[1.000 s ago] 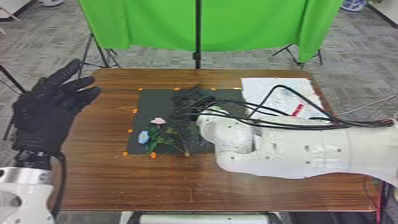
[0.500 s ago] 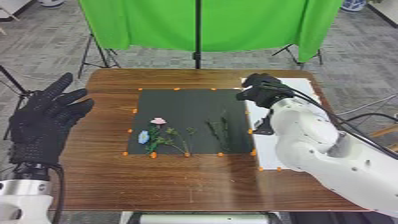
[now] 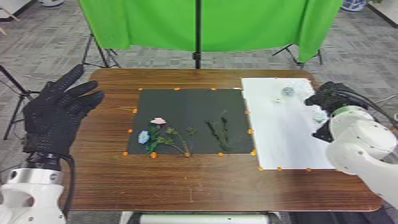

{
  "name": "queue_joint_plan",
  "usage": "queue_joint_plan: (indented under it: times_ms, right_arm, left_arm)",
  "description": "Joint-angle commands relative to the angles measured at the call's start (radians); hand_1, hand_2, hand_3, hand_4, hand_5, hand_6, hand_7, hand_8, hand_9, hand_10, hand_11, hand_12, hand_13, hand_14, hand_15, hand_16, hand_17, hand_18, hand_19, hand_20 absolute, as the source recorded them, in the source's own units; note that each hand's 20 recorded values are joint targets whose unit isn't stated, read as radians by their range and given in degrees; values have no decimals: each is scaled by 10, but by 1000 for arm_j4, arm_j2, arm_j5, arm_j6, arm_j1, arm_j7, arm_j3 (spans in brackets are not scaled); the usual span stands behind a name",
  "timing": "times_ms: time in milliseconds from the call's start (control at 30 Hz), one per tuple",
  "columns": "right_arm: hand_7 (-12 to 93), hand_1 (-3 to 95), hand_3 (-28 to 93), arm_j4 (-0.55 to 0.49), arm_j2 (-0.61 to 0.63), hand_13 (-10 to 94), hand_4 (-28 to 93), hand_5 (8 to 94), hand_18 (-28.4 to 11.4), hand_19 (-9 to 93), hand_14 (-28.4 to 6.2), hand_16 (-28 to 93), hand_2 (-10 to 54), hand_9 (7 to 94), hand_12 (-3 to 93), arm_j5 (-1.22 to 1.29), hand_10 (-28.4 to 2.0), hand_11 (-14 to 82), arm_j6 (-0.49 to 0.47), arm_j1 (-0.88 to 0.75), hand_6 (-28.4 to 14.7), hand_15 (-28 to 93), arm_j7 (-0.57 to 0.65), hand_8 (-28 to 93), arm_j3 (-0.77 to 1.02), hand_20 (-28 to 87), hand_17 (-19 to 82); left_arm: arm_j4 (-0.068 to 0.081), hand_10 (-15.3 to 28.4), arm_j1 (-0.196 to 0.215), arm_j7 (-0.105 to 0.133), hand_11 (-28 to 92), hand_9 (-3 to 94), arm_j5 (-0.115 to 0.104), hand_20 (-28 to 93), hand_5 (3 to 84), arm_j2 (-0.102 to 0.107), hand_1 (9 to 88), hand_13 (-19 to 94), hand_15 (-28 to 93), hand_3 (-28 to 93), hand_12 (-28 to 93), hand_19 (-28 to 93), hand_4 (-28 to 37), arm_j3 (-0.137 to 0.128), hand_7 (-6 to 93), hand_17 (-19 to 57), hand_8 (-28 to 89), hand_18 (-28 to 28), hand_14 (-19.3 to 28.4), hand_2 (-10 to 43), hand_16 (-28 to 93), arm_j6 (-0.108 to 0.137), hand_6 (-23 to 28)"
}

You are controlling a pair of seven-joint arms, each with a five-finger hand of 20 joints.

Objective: Arrange flowers

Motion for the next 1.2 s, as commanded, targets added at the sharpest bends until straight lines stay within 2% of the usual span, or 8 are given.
queue_joint_plan:
  times_ms: [33, 133, 333, 467, 767, 900, 1033, 1200]
  right_arm:
    - [154, 257, 784, 54, 21, 578, -249, 480, -251, 826, -159, 113, 8, 625, 143, 38, -189, 250, -82, -36, -33, 726, 28, -127, 28, 289, 218]
    - [151, 258, 784, 87, 15, 579, -249, 473, -252, 828, -159, 116, 1, 626, 143, 51, -189, 250, -110, -19, -30, 726, 20, -127, 7, 286, 219]
    - [148, 259, 781, 129, 11, 575, -252, 454, -253, 823, -159, 118, -6, 619, 142, 68, -190, 244, -96, 50, -23, 719, 18, -125, -70, 279, 214]
    - [147, 259, 780, 148, 8, 573, -254, 438, -251, 819, -156, 116, -9, 615, 141, 60, -190, 240, -87, 104, -16, 714, 18, -126, -133, 276, 210]
    - [152, 256, 785, 171, 6, 567, -259, 405, -249, 811, -155, 112, -18, 600, 140, 51, -190, 236, -52, 202, -14, 709, 4, -127, -255, 271, 202]
    - [160, 264, 783, 185, -8, 563, -262, 415, -246, 806, -152, 109, -25, 598, 141, 57, -185, 237, -73, 218, -4, 705, 7, -128, -279, 268, 200]
    - [170, 274, 784, 190, -10, 565, -264, 450, -244, 802, -149, 107, -31, 603, 140, 63, -179, 237, -79, 198, 0, 701, 13, -134, -266, 266, 198]
    - [179, 288, 788, 197, -11, 571, -266, 472, -243, 799, -144, 105, -36, 608, 139, 85, -176, 235, -68, 179, 3, 693, 15, -142, -254, 266, 198]
  left_arm:
    - [9, 201, 15, 4, 308, 316, -8, 375, 343, 0, 189, 236, 621, 761, 118, 593, -283, 7, 117, -63, -80, 222, 283, 67, -121, -2, 86]
    - [13, 201, 10, 1, 309, 316, -6, 375, 343, 0, 189, 236, 621, 762, 118, 590, -283, 11, 117, -62, -80, 222, 284, 67, -121, -6, 86]
    - [19, 200, 8, 6, 308, 316, -12, 374, 343, 2, 189, 235, 621, 762, 117, 586, -283, 21, 117, -63, -80, 222, 283, 68, -121, -8, 86]
    - [26, 200, -8, -7, 309, 316, -8, 372, 344, -4, 189, 235, 620, 764, 117, 585, -283, 29, 118, -64, -80, 222, 283, 68, -121, -13, 86]
    - [26, 201, -9, -6, 309, 316, -7, 368, 344, -4, 189, 235, 620, 764, 116, 582, -283, 33, 118, -64, -80, 222, 283, 68, -121, -22, 86]
    - [27, 200, -12, -3, 309, 317, -6, 367, 344, -2, 190, 235, 620, 764, 116, 582, -283, 38, 118, -65, -80, 222, 283, 68, -121, -26, 86]
    - [27, 201, -9, -4, 310, 317, -6, 366, 345, -3, 191, 235, 620, 763, 117, 581, -283, 31, 117, -65, -80, 222, 283, 69, -121, -31, 86]
    - [24, 201, 13, -24, 309, 317, 1, 363, 345, -15, 189, 235, 620, 765, 116, 579, -283, 4, 117, -66, -80, 222, 283, 68, -121, -48, 87]
